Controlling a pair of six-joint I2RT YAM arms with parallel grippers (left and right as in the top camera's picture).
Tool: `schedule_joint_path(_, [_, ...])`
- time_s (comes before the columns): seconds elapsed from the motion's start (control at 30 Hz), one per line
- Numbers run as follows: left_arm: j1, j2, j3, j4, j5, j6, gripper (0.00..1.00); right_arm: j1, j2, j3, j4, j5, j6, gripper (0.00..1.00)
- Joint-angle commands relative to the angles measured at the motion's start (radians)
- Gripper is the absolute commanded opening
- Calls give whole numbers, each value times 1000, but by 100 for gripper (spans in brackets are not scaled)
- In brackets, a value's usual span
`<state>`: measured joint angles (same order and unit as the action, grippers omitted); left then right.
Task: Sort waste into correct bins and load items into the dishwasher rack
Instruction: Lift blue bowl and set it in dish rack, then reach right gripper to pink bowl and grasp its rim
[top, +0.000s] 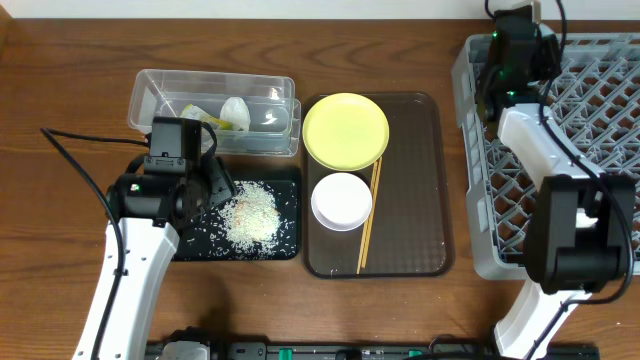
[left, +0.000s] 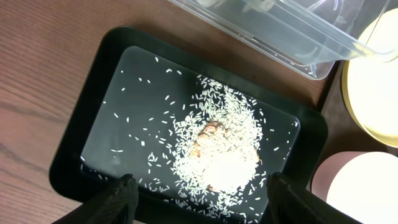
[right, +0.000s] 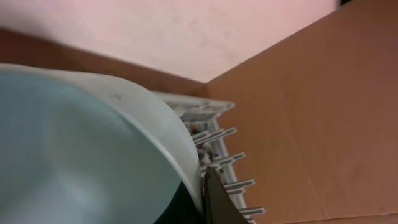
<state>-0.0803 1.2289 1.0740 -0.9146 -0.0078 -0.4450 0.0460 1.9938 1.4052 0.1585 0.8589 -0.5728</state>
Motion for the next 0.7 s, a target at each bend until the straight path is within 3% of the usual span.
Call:
schedule_joint_path(0.0, [5, 5, 10, -1, -19, -2, 69, 12, 23, 2, -16, 35, 8, 1])
schedule_joint_path(0.4, [5, 5, 10, -1, -19, -2, 69, 71, -58, 2, -408, -60, 425, 4])
schedule_joint_path(0.5, [4, 5, 10, -1, -19, -2, 70, 85, -109, 2, -524, -121, 490, 32])
schedule_joint_path(0.53, [5, 5, 10, -1, -19, -2, 69, 88, -129, 2, -562, -145, 519, 47])
schedule_joint_path(0.67, [5, 5, 10, -1, -19, -2, 73, 99, -215, 2, -685, -324, 547, 71])
